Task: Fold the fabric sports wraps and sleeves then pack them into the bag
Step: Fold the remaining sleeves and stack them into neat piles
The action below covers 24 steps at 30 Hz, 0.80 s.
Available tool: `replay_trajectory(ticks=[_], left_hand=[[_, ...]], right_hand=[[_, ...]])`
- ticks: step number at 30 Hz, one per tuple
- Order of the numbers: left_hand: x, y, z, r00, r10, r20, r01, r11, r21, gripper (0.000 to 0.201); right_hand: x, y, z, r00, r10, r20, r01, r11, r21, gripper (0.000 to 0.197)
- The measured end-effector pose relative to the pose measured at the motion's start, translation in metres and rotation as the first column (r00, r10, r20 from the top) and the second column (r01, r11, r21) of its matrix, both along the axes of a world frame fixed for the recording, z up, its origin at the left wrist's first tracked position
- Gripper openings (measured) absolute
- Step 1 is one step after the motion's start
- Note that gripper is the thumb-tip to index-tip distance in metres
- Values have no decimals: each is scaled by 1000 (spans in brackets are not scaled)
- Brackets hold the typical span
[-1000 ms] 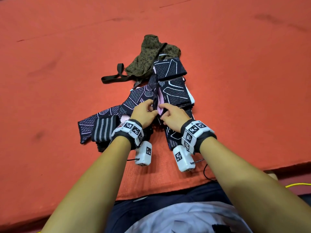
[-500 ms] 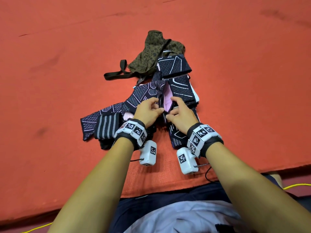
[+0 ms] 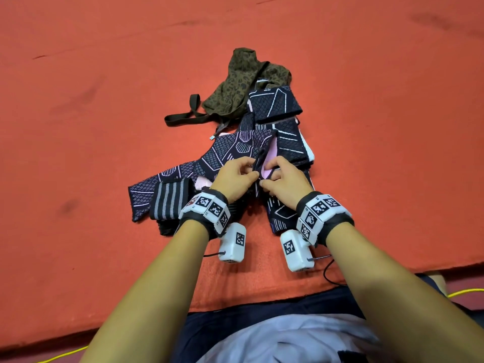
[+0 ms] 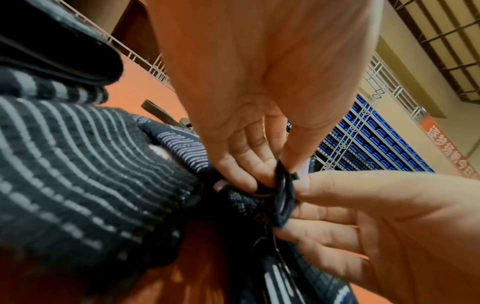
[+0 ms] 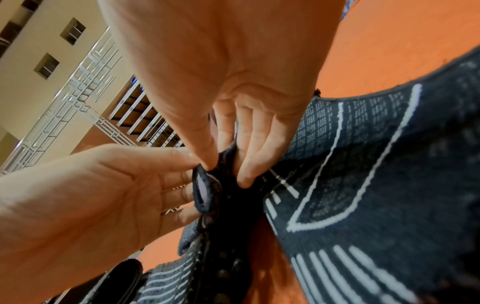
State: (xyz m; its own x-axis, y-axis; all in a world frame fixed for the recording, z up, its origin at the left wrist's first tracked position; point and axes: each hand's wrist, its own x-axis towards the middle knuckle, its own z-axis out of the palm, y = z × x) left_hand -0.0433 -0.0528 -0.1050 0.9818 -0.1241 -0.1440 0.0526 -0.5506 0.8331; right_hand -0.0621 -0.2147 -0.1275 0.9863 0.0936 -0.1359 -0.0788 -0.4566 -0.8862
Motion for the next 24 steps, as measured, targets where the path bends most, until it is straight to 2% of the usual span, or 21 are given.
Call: replay_trajectory(ticks=[2, 4, 9, 11, 13, 16, 20, 24], left_hand=[[0, -2, -3, 1000, 8, -20, -8, 1000, -12, 28], [-1, -3, -2, 999, 14, -31, -15, 1000, -22, 35], [-2, 2, 0, 1000, 9, -27, -9, 1000, -5, 37], [-4, 3, 2, 1000, -3, -23, 3, 1000, -12, 27], [-6, 3, 7, 1000, -14, 2, 14, 1000, -20, 19], [-8, -1, 14, 998, -56, 5, 56, 997, -49, 19], [-15, -13, 27, 991, -125, -39, 121, 988, -93, 17], [-22, -26, 39, 976, -201, -82, 187, 970, -153, 17]], right_hand=[[1, -2, 3, 999, -34, 22, 36, 997, -66, 13], [1, -4, 5, 998, -45, 45, 51, 989, -136, 10], [3, -8, 4, 993, -117, 7, 117, 985, -124, 4], [3, -8, 4, 988, -155, -3, 153, 979, -131, 4], [3, -7, 4, 981, -192, -15, 189, 976, -112, 9], [1, -4, 4, 983, -174, -64, 172, 984, -37, 23], [-3, -3, 8, 994, -81, -72, 82, 996, 23, 16], [-4, -12, 4, 999, -51, -15, 51, 998, -20, 49]])
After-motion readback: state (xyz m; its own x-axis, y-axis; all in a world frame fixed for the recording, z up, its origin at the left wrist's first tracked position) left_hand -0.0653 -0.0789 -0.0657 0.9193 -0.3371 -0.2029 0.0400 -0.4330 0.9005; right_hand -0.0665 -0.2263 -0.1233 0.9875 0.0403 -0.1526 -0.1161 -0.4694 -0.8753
